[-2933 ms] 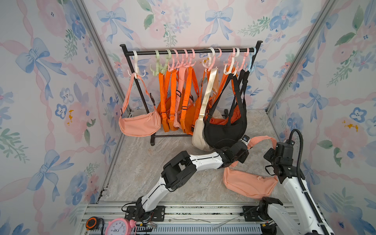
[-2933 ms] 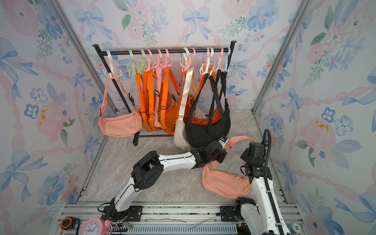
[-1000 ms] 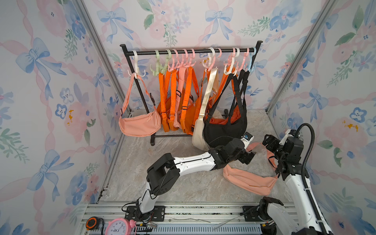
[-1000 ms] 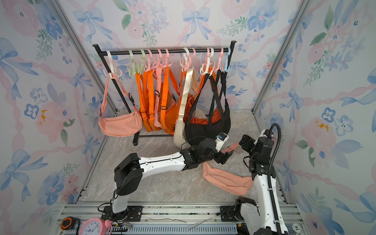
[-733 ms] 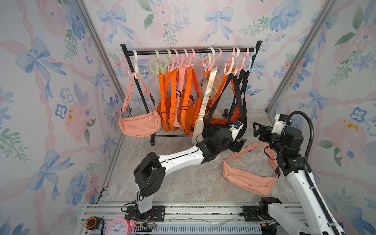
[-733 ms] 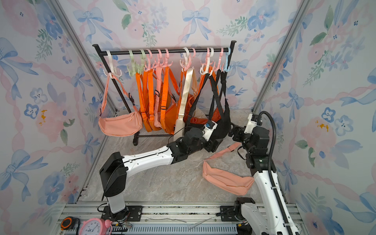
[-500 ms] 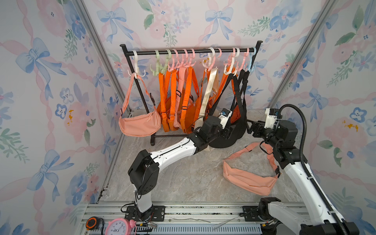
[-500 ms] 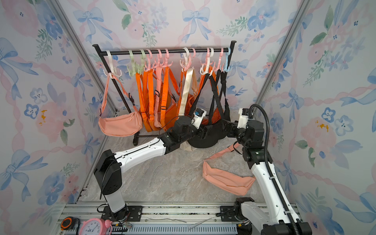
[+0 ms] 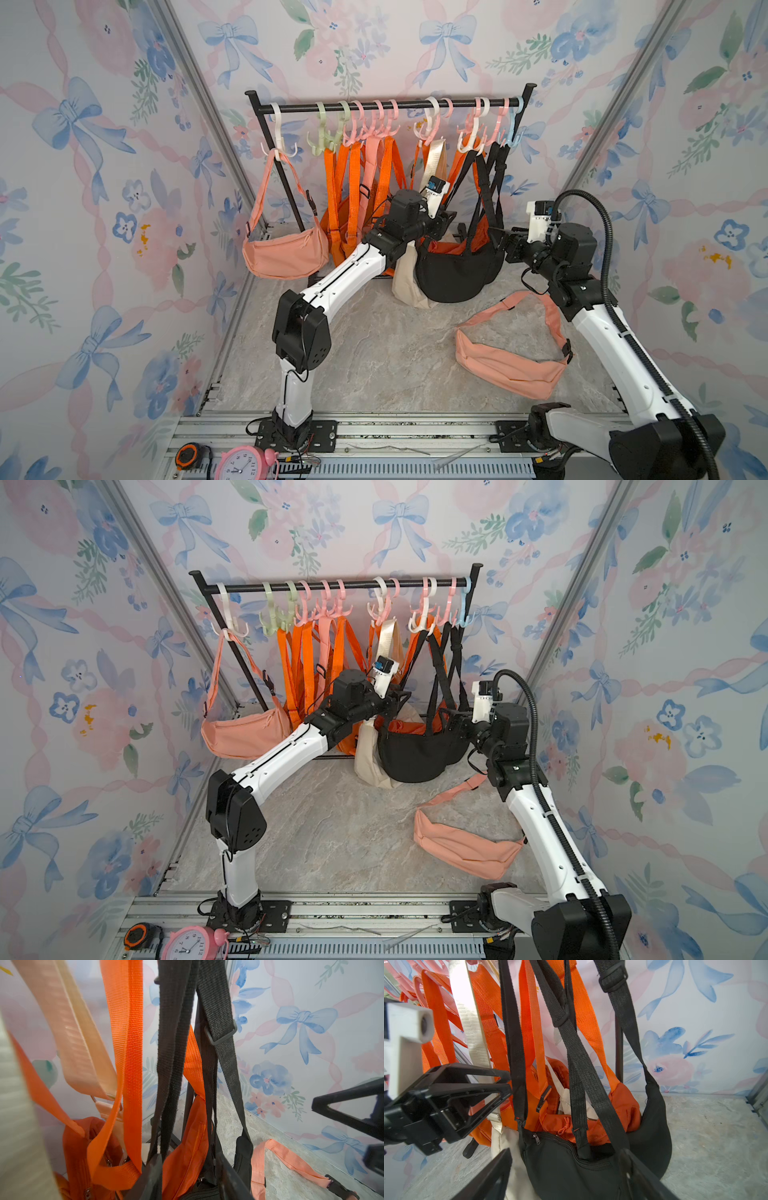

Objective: Take the bag off the hook
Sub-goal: Pick up the bag from the hook.

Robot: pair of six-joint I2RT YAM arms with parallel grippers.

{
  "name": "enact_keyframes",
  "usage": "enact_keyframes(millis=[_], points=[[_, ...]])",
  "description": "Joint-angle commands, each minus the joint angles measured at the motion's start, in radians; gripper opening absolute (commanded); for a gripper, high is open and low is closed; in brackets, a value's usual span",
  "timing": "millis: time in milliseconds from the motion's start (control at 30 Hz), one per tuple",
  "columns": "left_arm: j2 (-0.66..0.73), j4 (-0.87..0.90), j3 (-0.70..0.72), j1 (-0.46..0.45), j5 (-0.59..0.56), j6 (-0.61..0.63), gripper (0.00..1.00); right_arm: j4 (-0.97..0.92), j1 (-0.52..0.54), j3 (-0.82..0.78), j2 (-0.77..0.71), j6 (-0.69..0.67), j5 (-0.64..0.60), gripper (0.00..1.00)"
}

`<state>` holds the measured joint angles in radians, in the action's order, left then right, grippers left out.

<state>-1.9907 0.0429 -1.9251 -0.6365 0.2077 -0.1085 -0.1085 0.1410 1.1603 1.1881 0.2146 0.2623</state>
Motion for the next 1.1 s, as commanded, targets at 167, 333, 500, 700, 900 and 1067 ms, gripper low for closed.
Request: enact_keyframes(millis=[167, 333, 500, 700, 900, 1067], points=[[-0.12, 0.112, -0.173, 0.034, 0.086, -0.017, 0.45, 0.004, 0.015, 0.06, 0.042, -0.03, 0.018, 0.82], [-0.124, 0.128, -0.196, 0.035, 0.093, -0.013, 0.46, 0.003, 0.016, 0.074, 0.059, -0.029, 0.031, 0.82], [-0.054, 0.127, -0.147, 0.037, 0.157, -0.011, 0.47, 0.002, 0.016, 0.097, 0.079, -0.03, 0.035, 0.83], [-0.008, 0.128, -0.114, 0.059, 0.267, -0.032, 0.39, 0.012, 0.015, 0.114, 0.104, -0.033, 0.033, 0.82], [-0.001, 0.128, -0.117, 0.073, 0.319, -0.039, 0.16, 0.014, 0.015, 0.133, 0.126, -0.031, 0.053, 0.75], [-0.02, 0.128, -0.135, 0.078, 0.329, -0.051, 0.0, 0.009, 0.013, 0.144, 0.138, -0.042, 0.061, 0.72]])
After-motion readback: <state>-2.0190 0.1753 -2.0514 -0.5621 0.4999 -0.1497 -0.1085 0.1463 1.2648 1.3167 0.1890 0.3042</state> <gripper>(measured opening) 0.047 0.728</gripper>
